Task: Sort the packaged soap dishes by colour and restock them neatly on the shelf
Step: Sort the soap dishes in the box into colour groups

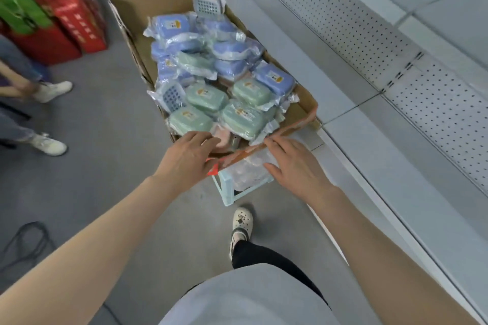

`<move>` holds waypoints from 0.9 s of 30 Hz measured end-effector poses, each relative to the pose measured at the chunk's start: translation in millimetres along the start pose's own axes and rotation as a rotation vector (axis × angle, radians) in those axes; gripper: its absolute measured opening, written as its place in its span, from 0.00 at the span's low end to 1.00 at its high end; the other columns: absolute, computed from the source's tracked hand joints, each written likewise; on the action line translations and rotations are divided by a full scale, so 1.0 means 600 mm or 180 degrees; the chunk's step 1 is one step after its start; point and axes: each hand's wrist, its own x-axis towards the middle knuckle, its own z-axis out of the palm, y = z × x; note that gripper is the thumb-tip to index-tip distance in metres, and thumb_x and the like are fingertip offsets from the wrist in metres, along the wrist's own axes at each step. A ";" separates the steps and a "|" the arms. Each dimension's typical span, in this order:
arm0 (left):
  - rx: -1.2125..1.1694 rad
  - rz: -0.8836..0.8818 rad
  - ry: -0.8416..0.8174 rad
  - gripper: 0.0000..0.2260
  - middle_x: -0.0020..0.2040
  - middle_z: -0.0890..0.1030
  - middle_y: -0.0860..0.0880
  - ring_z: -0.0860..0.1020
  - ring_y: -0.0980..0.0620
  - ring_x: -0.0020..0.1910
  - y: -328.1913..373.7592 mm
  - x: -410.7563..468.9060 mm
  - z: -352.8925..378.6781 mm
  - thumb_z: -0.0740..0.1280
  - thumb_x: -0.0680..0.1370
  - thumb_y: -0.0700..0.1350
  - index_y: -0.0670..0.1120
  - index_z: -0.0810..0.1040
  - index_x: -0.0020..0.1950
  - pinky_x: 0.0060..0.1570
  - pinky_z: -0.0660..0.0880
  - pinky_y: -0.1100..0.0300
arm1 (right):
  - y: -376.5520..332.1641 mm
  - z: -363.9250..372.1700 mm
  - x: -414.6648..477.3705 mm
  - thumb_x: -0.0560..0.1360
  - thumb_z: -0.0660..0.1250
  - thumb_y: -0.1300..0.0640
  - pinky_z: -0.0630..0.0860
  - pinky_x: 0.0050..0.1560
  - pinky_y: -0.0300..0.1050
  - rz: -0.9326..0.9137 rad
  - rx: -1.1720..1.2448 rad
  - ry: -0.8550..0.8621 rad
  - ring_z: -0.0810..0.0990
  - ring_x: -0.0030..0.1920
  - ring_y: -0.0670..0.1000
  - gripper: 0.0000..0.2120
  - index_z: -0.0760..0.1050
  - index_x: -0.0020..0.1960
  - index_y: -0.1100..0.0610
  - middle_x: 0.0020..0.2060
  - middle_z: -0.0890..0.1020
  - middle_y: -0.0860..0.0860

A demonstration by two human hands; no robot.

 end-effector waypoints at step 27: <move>0.0064 0.1212 -0.1115 0.31 0.73 0.67 0.46 0.63 0.44 0.72 -0.334 0.301 0.116 0.65 0.76 0.61 0.48 0.64 0.75 0.69 0.64 0.47 | -0.136 0.166 0.283 0.58 0.82 0.53 0.76 0.60 0.55 0.1181 -0.0269 -0.0572 0.77 0.62 0.60 0.32 0.79 0.61 0.56 0.60 0.79 0.56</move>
